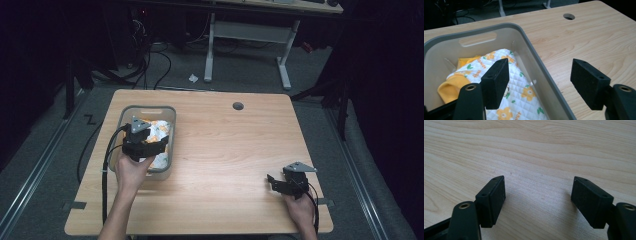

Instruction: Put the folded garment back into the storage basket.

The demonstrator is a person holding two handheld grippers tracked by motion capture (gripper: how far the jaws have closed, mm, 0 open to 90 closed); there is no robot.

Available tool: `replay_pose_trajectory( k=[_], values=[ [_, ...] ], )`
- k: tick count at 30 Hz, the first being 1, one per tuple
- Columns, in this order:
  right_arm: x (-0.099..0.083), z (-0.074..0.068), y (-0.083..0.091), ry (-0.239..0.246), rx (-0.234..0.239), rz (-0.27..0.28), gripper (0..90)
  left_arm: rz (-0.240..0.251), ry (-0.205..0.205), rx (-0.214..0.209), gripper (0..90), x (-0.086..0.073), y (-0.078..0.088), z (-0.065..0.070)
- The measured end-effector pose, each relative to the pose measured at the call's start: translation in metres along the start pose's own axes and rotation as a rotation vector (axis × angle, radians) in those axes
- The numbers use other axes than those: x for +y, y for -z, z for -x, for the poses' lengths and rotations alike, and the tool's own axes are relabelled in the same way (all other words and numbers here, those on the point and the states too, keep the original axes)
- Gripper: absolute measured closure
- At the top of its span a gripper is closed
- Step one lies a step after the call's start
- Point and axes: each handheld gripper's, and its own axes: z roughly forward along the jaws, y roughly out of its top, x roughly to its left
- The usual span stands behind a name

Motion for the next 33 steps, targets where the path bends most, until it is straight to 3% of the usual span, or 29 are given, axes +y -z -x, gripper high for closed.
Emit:
replay_pose_trajectory(
  k=[16,33],
  values=[
    [0.000,0.000,0.000,0.000,0.000,0.000,27.8,0.007,-0.040,-0.072,31.7,0.002,-0.003,0.029],
    [0.000,0.000,0.000,0.000,0.001,0.000,27.8,0.024,-0.046,-0.135,31.7,-0.001,-0.011,0.050]
  ],
)
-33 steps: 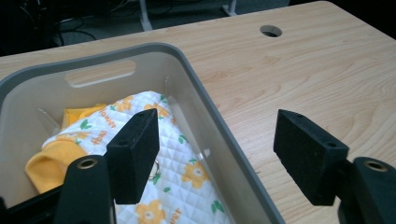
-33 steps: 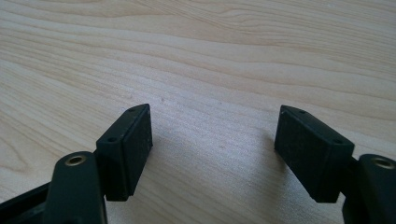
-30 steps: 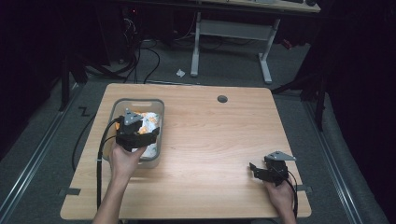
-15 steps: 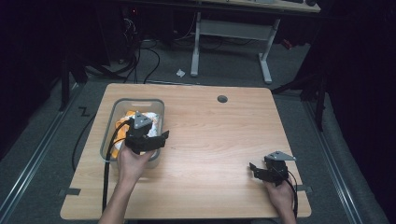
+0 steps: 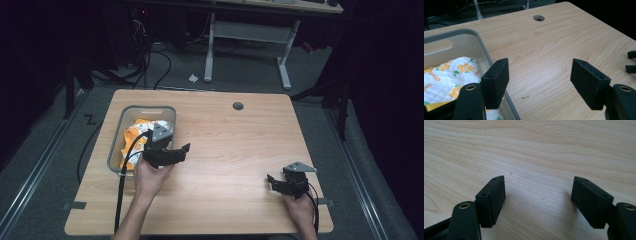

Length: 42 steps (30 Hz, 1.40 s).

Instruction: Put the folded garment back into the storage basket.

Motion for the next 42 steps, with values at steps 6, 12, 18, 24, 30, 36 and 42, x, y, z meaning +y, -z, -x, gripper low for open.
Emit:
replay_pose_trajectory(
  k=[6,12,18,24,30,36,42],
  values=[
    [0.000,0.000,0.000,0.000,0.000,0.000,27.8,-0.013,-0.006,-0.020,31.7,-0.002,-0.006,0.007],
    [0.000,0.000,0.000,0.000,0.000,0.000,27.8,-0.007,-0.009,-0.033,31.7,-0.003,-0.008,0.012],
    [0.000,0.000,0.000,0.000,0.000,0.000,27.8,-0.008,-0.004,-0.046,31.6,-0.004,-0.011,0.015],
    [0.000,0.000,0.000,0.000,0.000,0.000,27.8,-0.006,-0.001,-0.064,31.6,-0.006,-0.014,0.020],
    [0.000,0.000,0.000,0.000,0.000,0.000,27.8,-0.006,-0.003,-0.081,31.6,-0.006,-0.017,0.025],
    [0.000,0.000,0.000,0.001,0.000,0.000,27.8,-0.012,-0.010,-0.088,31.6,-0.007,-0.021,0.030],
    [0.000,0.000,0.000,0.001,0.000,0.000,27.8,-0.015,-0.001,-0.096,31.5,-0.010,-0.025,0.034]
  ],
)
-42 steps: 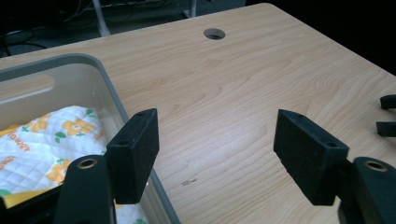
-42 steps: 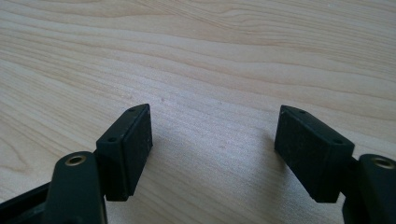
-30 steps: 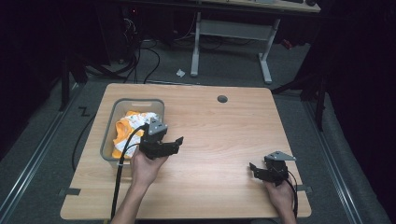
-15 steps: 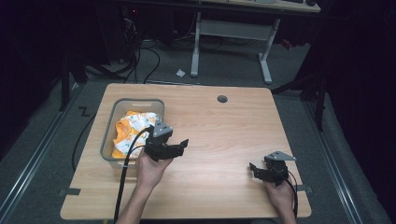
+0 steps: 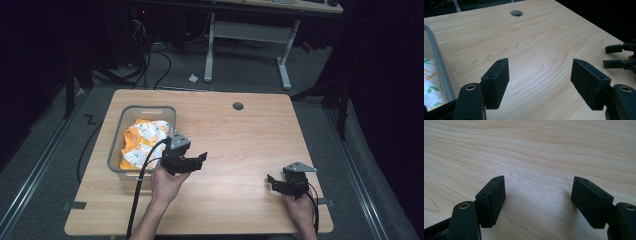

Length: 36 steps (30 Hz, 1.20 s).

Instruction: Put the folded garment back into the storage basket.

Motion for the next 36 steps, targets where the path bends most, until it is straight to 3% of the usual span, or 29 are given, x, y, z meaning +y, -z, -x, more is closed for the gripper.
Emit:
replay_pose_trajectory(
  k=[36],
  values=[
    [0.000,0.000,0.000,-0.001,0.000,0.000,27.8,-0.058,0.017,-0.014,31.8,-0.027,-0.031,0.015]
  ],
)
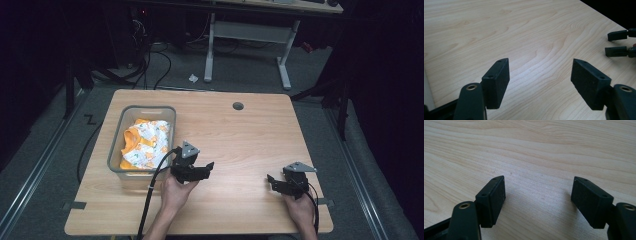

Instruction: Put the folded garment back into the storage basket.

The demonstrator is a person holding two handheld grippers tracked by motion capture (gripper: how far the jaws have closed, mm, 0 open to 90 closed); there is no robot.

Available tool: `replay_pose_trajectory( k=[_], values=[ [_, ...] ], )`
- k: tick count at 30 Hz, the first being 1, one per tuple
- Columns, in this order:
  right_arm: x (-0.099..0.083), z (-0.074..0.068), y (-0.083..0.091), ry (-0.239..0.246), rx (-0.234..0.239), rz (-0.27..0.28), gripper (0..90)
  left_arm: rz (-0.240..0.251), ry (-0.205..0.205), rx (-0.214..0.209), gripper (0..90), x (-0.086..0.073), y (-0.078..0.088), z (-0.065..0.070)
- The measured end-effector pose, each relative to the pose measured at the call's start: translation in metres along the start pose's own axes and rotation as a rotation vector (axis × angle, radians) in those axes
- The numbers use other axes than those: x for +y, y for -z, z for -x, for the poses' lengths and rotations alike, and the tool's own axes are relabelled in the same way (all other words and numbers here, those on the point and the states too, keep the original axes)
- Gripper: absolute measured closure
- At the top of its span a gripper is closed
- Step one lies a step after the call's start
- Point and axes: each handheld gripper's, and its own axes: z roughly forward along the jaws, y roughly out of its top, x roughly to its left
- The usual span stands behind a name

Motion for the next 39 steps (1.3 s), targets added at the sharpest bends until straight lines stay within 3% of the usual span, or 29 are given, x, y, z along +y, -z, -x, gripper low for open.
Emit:
replay_pose_trajectory(
  k=[15,17,21,29,31,39],
  values=[
    [0.000,0.000,0.000,0.000,0.000,0.000,27.8,-0.040,0.009,0.013,32.4,-0.016,-0.016,0.001],
    [0.000,0.000,0.000,0.000,0.000,0.000,27.8,-0.048,-0.007,0.033,32.6,-0.018,-0.018,0.003],
    [0.000,0.000,0.000,0.000,0.000,0.000,27.8,-0.058,-0.009,0.036,32.8,-0.023,-0.024,0.005],
    [0.000,0.000,0.000,0.000,0.000,0.000,27.8,-0.110,-0.025,0.101,33.0,-0.042,-0.041,0.003],
    [0.000,0.000,0.000,0.000,0.000,0.000,27.8,-0.108,-0.067,0.148,32.8,-0.053,-0.048,0.002],
    [0.000,0.000,0.000,0.001,-0.001,0.000,27.9,-0.098,-0.063,0.162,27.9,-0.055,-0.048,0.004]
  ],
)
